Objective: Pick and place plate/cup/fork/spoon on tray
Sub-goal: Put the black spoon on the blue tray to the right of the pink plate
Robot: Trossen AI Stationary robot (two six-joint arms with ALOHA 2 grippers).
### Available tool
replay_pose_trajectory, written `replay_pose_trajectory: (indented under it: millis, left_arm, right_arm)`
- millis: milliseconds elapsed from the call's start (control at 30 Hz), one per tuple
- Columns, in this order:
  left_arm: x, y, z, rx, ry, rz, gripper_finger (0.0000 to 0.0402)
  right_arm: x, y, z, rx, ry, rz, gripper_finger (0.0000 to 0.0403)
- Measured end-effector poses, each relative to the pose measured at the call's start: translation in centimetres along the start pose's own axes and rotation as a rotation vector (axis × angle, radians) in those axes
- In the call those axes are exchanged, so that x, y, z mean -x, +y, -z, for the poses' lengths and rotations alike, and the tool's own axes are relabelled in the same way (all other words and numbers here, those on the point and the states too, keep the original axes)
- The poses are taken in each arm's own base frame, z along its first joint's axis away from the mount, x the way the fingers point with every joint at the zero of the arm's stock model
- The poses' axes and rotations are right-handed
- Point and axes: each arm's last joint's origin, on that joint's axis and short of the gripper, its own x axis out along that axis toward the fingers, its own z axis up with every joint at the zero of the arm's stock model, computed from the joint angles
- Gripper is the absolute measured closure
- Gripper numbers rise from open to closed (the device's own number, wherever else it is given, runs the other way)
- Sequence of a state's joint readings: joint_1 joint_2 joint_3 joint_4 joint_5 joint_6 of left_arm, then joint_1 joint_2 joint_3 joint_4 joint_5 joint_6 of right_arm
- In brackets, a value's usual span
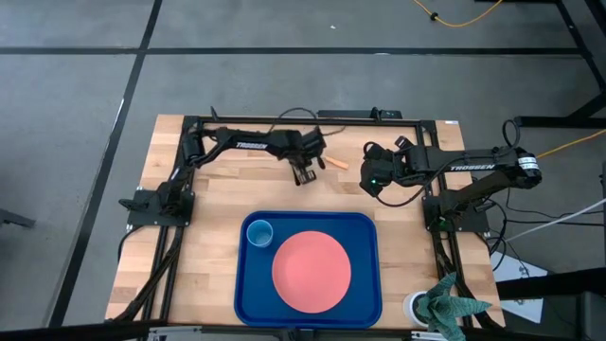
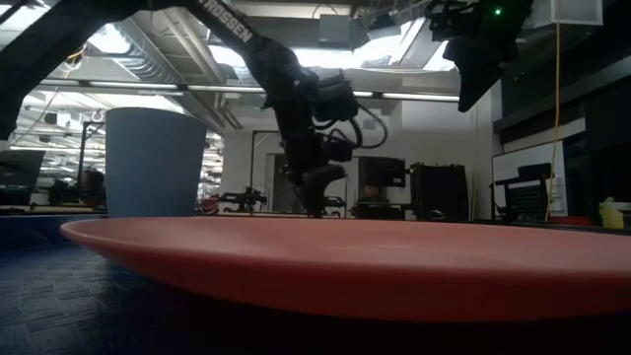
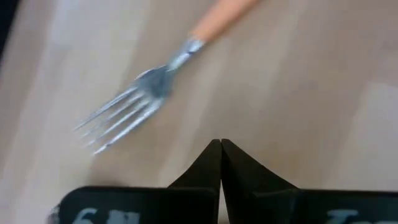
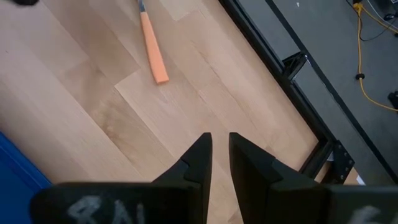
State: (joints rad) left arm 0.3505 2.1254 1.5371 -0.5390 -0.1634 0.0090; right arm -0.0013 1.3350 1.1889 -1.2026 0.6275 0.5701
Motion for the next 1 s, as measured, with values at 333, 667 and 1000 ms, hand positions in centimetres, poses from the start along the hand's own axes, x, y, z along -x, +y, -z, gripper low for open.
replay_pose_trajectory:
  millis: [333,667,1000]
  left_arm:
    - [1.6,-6.0,0.6,-0.120,0.060,0.140,0.0402]
    - [9.8,-9.5,3.4,-0.293,0.297,0.221,0.0402]
    - [22.3,-5.3,6.8,-0.248,0.151,-0.015,0.0402]
  right_arm:
    - [0.0,0.0,0.1,0.006,0.022,-0.020,0.0343]
    - [0.0,0.2,0.0,-0.019,0.020,-0.042,0.0343]
    - [0.3,1.5,-2.9,-0.155,-0.220,-0.199,0.0343]
